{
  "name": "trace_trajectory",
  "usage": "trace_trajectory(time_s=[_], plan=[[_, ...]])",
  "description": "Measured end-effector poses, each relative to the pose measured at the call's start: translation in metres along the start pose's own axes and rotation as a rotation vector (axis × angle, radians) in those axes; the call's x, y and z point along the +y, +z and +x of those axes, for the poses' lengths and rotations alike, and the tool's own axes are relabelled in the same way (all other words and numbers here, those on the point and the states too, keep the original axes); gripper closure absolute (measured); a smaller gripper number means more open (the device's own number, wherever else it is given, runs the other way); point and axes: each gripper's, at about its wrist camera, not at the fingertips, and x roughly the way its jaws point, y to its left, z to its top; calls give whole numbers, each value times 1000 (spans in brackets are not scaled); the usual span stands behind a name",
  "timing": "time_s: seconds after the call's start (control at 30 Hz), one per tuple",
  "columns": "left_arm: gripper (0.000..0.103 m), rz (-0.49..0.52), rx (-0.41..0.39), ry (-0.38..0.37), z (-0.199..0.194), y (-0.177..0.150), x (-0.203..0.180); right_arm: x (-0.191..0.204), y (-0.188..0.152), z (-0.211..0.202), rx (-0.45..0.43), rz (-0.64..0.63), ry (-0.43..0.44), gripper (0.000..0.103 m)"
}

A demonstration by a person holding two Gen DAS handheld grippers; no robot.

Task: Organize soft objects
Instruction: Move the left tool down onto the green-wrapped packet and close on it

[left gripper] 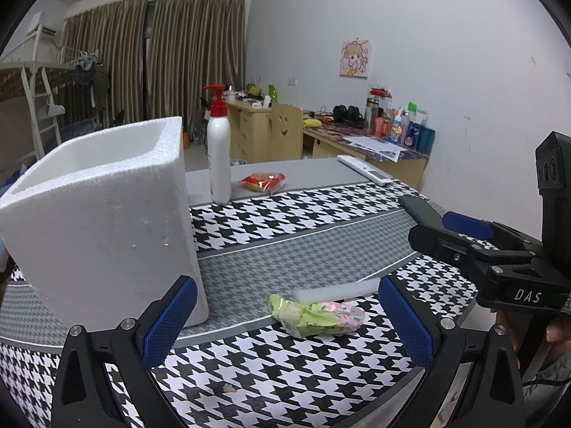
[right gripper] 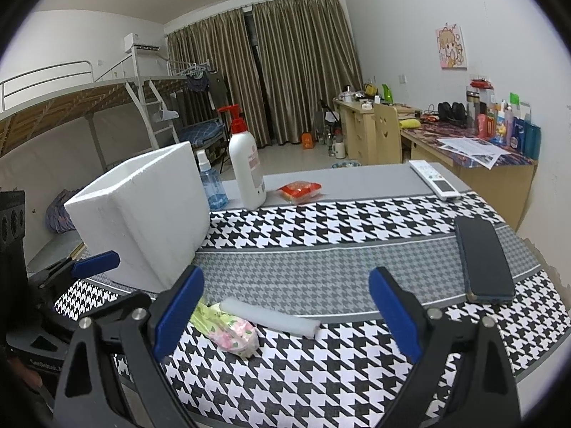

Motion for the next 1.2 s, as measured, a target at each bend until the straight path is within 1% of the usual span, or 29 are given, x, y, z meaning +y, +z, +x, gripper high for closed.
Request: trace_trajectory(time_s=[0.23, 0.6, 1.07, 1.2], plan=[[1, 2, 24, -4, 8, -3, -3, -2, -5, 5, 26, 1, -10, 7], [1, -24, 72, -14, 21, -8, -3, -7, -11, 18, 70, -6, -19, 7], [1, -42, 136, -23, 37, -15, -3, -13, -15, 28, 104, -4, -22, 7], [6, -49, 156, -25, 42, -16, -3, -12, -17, 32, 119, -15, -21, 7]])
